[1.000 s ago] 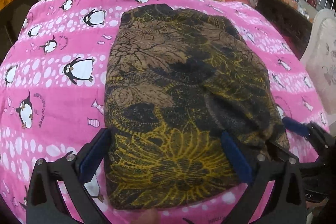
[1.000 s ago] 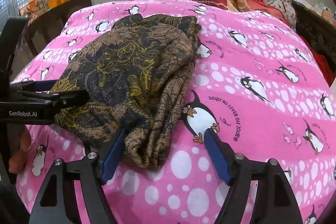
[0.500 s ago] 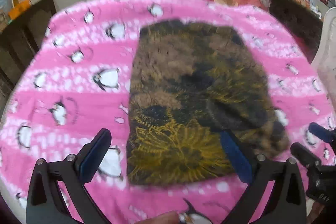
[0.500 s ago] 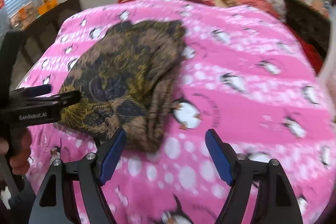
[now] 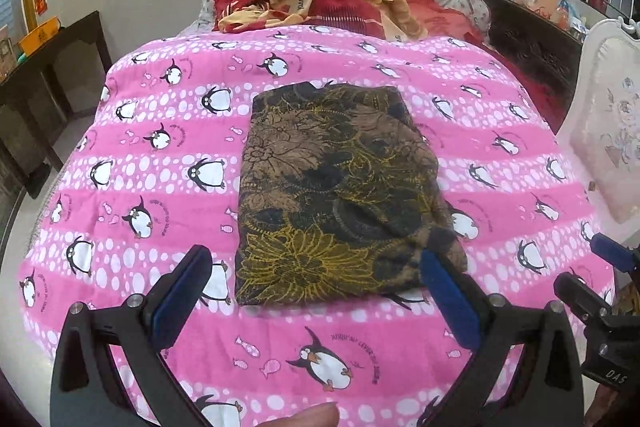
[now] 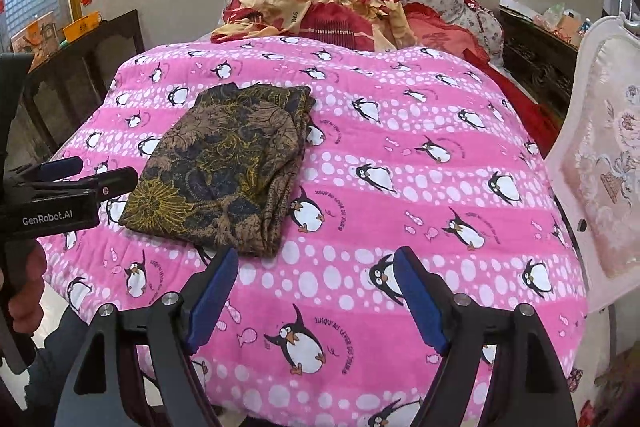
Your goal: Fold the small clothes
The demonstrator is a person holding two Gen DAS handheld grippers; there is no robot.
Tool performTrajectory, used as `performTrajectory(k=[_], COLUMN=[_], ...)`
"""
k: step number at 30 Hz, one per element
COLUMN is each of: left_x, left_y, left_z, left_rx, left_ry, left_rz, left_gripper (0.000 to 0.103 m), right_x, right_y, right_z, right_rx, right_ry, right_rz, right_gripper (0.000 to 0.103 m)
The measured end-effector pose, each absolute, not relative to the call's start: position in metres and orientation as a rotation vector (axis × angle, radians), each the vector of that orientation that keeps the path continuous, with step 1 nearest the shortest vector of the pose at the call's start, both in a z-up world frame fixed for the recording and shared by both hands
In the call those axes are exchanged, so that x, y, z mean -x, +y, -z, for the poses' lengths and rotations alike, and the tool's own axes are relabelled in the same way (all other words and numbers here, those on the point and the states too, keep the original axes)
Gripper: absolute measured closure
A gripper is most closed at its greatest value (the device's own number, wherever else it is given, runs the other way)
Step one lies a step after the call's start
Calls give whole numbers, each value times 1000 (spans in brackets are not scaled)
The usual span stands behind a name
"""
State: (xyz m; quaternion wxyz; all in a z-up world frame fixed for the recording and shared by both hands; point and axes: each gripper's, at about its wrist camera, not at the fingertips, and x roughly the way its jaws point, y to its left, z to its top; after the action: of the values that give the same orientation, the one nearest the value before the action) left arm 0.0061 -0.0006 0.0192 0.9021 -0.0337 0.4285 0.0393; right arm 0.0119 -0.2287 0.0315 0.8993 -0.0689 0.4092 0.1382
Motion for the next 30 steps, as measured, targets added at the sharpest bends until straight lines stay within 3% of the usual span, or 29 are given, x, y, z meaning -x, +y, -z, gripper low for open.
performTrajectory(k=[30], left_x=[3], left_y=[-10], left_z=[-23], left_rx=[39], left_ry=[905], left_rz=[-98], left_gripper=[0], right_x=[-8], right_y=[-220], right_z=[-48], right_rx=[148], right_ry=[838], right_rz=[-298], right_gripper=[19])
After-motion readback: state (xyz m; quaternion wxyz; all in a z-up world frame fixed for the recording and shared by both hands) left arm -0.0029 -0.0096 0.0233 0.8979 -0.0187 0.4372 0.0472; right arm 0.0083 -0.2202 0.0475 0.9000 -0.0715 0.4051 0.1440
